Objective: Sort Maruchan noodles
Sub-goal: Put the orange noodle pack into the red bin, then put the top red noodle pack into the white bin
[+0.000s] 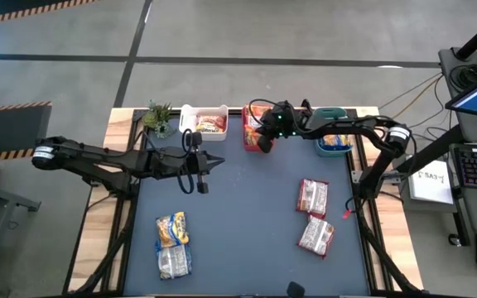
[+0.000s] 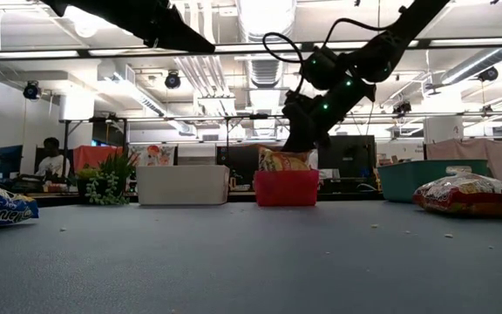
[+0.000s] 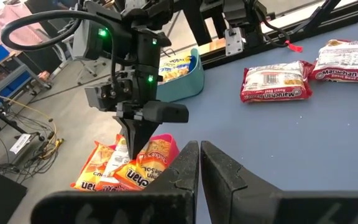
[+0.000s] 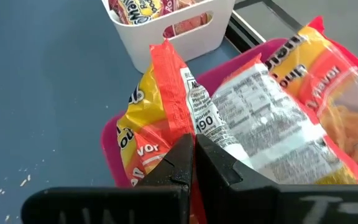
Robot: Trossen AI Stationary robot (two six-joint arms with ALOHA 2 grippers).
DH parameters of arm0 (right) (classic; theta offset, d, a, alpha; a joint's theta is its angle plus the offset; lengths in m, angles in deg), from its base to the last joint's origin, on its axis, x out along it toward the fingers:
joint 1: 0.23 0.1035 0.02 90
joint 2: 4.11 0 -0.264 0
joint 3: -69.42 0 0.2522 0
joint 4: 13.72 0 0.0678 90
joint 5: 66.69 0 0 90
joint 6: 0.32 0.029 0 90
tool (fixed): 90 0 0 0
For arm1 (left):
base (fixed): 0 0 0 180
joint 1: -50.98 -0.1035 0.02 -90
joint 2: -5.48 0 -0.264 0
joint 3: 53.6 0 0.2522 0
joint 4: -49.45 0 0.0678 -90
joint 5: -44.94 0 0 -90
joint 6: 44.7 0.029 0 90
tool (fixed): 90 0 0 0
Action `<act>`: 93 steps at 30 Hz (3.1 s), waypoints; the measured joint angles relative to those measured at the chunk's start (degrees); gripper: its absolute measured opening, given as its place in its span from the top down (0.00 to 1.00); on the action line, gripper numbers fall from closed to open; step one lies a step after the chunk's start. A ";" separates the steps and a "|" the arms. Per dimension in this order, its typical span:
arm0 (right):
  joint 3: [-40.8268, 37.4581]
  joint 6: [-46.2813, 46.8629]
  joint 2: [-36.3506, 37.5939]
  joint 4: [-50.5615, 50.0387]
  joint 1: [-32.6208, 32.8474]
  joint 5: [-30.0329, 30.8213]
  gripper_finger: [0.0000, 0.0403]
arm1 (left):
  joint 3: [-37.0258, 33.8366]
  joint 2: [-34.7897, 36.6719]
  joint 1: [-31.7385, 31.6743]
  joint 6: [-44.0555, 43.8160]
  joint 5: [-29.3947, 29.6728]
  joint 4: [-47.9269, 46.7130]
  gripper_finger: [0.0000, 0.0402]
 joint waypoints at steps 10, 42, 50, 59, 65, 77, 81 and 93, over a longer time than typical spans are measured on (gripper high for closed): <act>1.73 1.98 7.80 -8.91 0.00 0.46 0.97 | 0.00 -0.02 0.00 -0.02 -0.01 0.12 1.00; -3.12 47.00 11.67 -70.32 31.05 -0.78 0.97 | 0.00 -0.04 0.00 -1.49 -0.03 0.24 1.00; -6.13 45.19 11.75 -42.71 31.12 -0.17 0.97 | 0.00 -0.04 0.00 -1.49 -0.03 1.06 1.00; 4.01 33.84 16.57 -36.31 30.21 -0.25 0.97 | 0.00 -0.07 0.00 -5.85 -0.06 0.69 1.00; 4.31 44.91 18.22 -69.01 30.79 5.33 0.97 | 0.00 -0.07 0.00 -6.56 -0.10 0.09 1.00; -13.62 52.91 17.87 -59.41 31.11 2.99 0.97 | 0.00 -0.07 0.00 -6.46 -0.10 0.44 1.00; -14.63 51.70 18.11 -37.68 31.12 2.89 0.97 | 0.00 -0.07 0.00 -6.04 -0.09 0.60 1.00; -6.23 39.27 21.87 -34.19 26.60 -3.23 0.97 | 0.00 -6.10 0.32 -10.87 -10.02 1.70 1.00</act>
